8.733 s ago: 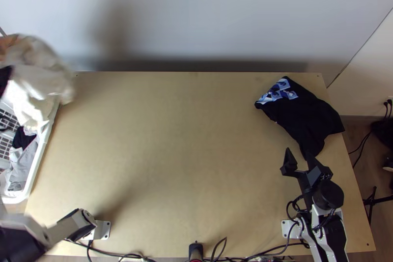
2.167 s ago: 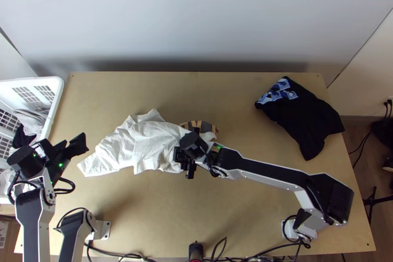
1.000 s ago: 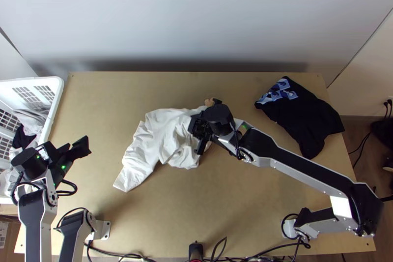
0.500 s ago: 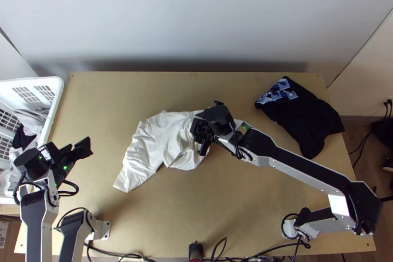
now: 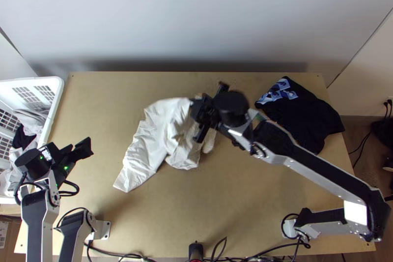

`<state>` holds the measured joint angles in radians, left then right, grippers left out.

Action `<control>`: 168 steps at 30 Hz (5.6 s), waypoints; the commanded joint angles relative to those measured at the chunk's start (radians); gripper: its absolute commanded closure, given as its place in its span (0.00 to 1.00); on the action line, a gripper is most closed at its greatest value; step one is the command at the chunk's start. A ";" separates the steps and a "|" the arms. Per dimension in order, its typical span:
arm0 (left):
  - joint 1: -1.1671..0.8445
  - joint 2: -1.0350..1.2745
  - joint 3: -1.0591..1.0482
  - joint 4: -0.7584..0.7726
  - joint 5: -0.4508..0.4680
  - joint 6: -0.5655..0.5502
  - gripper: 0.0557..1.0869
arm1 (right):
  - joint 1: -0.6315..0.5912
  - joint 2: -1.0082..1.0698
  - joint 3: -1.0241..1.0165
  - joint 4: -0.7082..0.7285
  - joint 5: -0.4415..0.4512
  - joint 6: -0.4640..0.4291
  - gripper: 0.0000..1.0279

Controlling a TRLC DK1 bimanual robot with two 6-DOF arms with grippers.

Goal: Fold the t-shirt

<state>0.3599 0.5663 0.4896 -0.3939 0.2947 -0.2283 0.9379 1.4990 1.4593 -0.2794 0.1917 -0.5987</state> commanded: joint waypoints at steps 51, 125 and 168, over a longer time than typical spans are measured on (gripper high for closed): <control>-0.049 0.081 0.092 0.004 -0.009 -0.017 0.05 | -0.068 -0.304 -0.465 -0.612 -0.159 -0.351 0.05; -0.705 0.537 0.010 0.138 0.034 -0.204 0.05 | -0.136 -0.186 0.124 -0.452 -0.159 0.002 0.98; -0.880 0.874 0.236 0.234 0.115 -0.223 0.97 | -0.156 -0.105 0.165 -0.422 -0.121 0.040 0.97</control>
<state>-0.5312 1.4689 0.7353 -0.1749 0.4335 -0.4671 0.7895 1.3941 1.5921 -0.6987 0.0631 -0.5606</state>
